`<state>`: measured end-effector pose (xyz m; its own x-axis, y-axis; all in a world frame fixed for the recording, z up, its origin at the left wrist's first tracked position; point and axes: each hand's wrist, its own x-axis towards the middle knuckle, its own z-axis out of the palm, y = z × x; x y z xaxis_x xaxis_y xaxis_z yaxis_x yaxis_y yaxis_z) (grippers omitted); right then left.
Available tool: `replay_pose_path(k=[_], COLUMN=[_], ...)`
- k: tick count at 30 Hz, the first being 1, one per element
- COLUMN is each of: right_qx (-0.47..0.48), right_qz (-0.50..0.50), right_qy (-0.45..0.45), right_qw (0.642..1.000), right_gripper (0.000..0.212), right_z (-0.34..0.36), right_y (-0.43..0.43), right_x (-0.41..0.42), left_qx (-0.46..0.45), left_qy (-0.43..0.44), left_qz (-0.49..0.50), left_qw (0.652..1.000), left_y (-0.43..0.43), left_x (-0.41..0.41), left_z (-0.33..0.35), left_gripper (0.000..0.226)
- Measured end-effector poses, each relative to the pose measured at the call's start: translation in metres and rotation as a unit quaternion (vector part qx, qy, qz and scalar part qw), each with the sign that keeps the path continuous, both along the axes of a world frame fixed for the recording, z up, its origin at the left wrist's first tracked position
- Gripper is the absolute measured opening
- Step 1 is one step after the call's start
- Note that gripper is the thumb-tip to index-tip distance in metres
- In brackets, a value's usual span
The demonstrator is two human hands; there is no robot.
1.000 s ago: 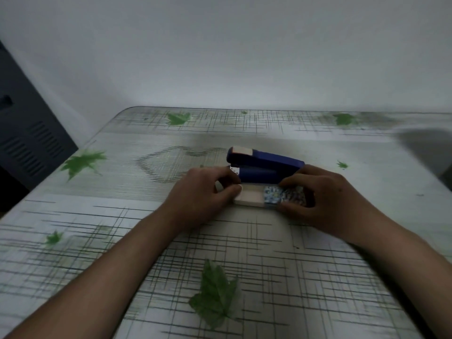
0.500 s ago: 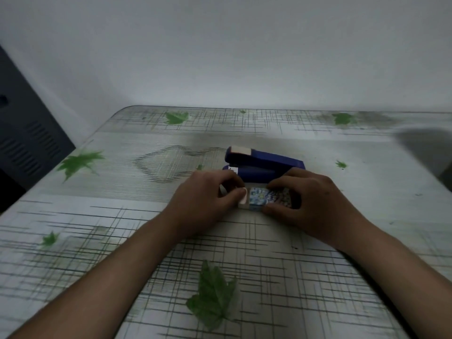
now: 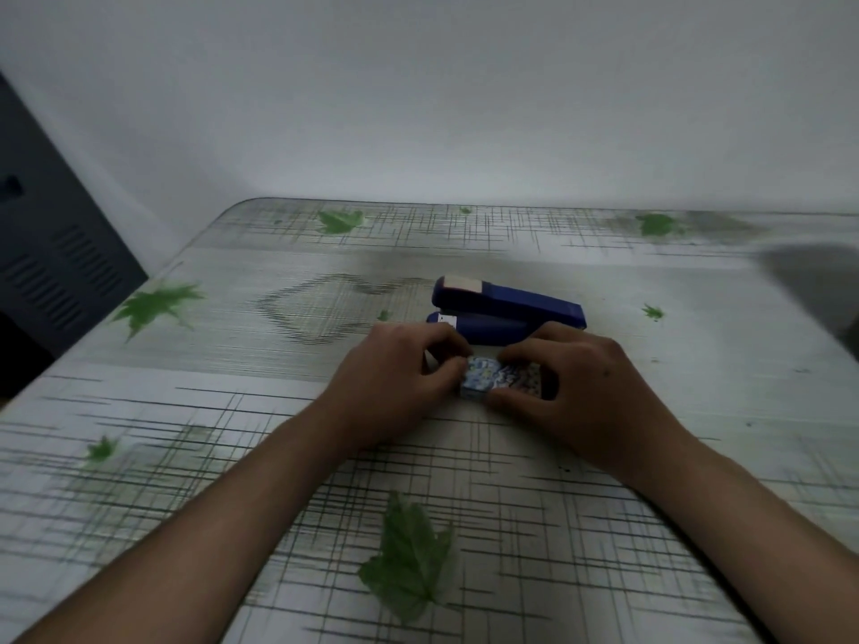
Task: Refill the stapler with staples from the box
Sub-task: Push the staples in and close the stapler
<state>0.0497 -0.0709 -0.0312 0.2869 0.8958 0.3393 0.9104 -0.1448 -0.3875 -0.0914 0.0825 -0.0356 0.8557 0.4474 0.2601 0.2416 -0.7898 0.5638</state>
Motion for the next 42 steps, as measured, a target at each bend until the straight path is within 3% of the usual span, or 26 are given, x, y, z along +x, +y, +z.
replay_pose_path(k=[12,19,27,42], right_qx=[0.014,0.028,0.083,0.154], right_qz=[0.013,0.003,-0.062,-0.238], right_qy=[-0.004,-0.008,-0.035,-0.016], right_qw=[1.0,1.0,0.994,0.959], right_gripper=[0.047,0.054,0.038,0.029], right_z=[-0.003,-0.003,0.017,0.038], right_y=[-0.003,-0.006,-0.02,-0.136], right_x=[-0.003,0.002,0.027,0.075], left_qx=[-0.006,0.078,0.175,0.022], left_qy=[-0.02,-0.052,-0.096,-0.098], left_qz=[-0.003,-0.008,-0.048,-0.139], left_qw=[1.0,0.996,0.979,0.985], left_y=[-0.003,-0.005,-0.034,-0.131], left_x=[-0.002,-0.004,0.023,0.142], left_z=[0.004,0.008,0.019,0.043], left_gripper=[0.011,0.017,0.033,0.04])
